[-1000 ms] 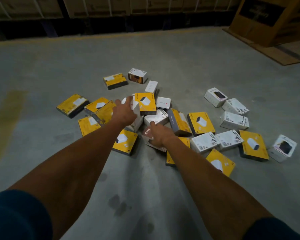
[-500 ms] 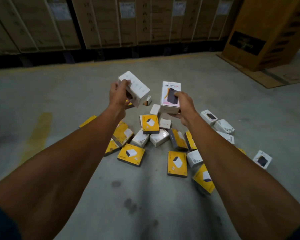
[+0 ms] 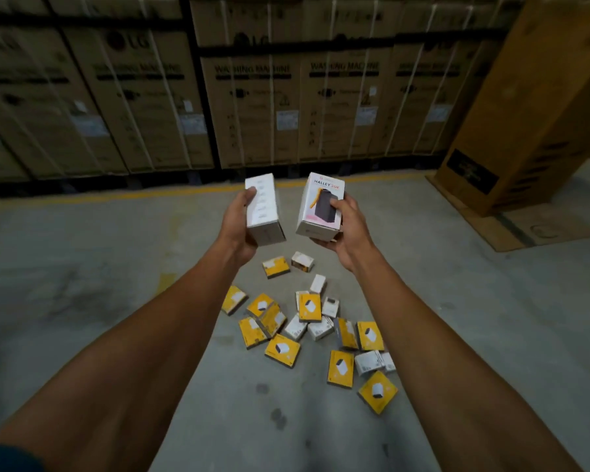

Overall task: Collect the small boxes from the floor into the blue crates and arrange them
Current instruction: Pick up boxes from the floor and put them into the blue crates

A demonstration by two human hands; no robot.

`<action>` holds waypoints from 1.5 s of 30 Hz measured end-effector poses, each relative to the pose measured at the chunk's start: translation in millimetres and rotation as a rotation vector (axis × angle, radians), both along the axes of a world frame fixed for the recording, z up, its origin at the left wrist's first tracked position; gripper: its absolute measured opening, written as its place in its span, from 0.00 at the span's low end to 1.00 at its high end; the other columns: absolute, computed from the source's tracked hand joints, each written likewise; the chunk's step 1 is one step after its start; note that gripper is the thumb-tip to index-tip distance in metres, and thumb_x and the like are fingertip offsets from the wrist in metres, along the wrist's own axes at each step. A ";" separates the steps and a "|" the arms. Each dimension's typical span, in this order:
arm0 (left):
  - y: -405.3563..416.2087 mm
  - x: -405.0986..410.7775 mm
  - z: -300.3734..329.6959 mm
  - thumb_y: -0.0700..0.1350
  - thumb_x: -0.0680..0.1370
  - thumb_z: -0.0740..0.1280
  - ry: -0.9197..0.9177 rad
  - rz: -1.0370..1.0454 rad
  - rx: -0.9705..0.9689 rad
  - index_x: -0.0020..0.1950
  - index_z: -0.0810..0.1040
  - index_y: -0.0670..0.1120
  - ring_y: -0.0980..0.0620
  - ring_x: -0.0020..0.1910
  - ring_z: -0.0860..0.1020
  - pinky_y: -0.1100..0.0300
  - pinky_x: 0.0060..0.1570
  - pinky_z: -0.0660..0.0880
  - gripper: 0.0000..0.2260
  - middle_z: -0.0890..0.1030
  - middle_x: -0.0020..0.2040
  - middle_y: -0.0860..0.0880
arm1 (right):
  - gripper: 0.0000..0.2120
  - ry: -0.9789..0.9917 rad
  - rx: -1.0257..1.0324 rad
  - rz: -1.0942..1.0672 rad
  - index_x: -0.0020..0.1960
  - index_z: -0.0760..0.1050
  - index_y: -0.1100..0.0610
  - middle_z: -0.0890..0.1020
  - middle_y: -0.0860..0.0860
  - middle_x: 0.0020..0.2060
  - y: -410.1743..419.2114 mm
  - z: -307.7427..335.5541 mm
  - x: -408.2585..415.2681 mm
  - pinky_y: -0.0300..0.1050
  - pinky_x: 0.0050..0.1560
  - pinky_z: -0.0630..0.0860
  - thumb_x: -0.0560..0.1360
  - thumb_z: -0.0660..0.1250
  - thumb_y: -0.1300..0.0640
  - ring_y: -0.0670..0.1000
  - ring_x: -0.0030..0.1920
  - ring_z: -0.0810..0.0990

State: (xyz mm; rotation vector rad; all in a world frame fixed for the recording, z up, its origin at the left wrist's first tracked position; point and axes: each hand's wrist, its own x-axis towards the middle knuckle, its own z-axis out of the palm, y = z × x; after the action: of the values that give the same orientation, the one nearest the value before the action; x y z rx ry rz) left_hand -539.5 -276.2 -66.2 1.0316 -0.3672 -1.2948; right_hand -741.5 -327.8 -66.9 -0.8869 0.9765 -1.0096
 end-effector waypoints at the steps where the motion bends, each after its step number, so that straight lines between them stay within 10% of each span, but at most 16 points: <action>1: 5.4 7.6 29.8 0.52 0.82 0.68 0.008 0.001 -0.002 0.64 0.81 0.44 0.46 0.45 0.85 0.52 0.50 0.82 0.16 0.86 0.51 0.44 | 0.16 -0.006 -0.001 0.012 0.69 0.75 0.42 0.86 0.52 0.57 5.4 33.3 7.5 0.60 0.50 0.83 0.82 0.64 0.52 0.55 0.48 0.85; 8: 60.7 82.5 211.6 0.56 0.64 0.85 -0.031 0.128 -0.082 0.81 0.64 0.46 0.41 0.63 0.83 0.35 0.62 0.79 0.51 0.80 0.70 0.41 | 0.17 -0.003 -0.041 0.147 0.70 0.75 0.41 0.85 0.52 0.59 57.9 218.2 84.8 0.59 0.50 0.83 0.82 0.64 0.52 0.53 0.50 0.85; 19: 220.6 275.5 313.1 0.61 0.72 0.80 -0.204 0.329 -0.206 0.75 0.73 0.44 0.42 0.55 0.83 0.44 0.48 0.81 0.38 0.81 0.65 0.38 | 0.14 -0.070 -0.173 0.378 0.66 0.78 0.42 0.87 0.49 0.55 168.2 332.5 290.7 0.52 0.46 0.82 0.82 0.64 0.51 0.52 0.47 0.86; 40: 606.2 645.9 311.8 0.44 0.79 0.65 -0.275 1.095 0.042 0.45 0.78 0.45 0.42 0.40 0.78 0.52 0.41 0.76 0.05 0.77 0.40 0.42 | 0.12 -0.044 -0.220 1.060 0.64 0.78 0.46 0.87 0.48 0.53 427.6 337.6 793.3 0.47 0.39 0.82 0.81 0.68 0.49 0.51 0.44 0.86; 45: 681.1 733.5 298.7 0.45 0.83 0.67 -0.275 1.309 0.120 0.63 0.78 0.41 0.40 0.43 0.83 0.51 0.35 0.82 0.11 0.83 0.52 0.39 | 0.18 -0.037 -0.249 1.236 0.67 0.77 0.47 0.86 0.52 0.58 482.5 321.0 928.0 0.52 0.40 0.83 0.79 0.70 0.45 0.56 0.50 0.86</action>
State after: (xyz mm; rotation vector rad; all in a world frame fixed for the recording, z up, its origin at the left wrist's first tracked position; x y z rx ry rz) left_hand 194.0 404.9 232.5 1.2040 0.2069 0.0045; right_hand 186.5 154.7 254.1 -1.3903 0.1275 -0.0658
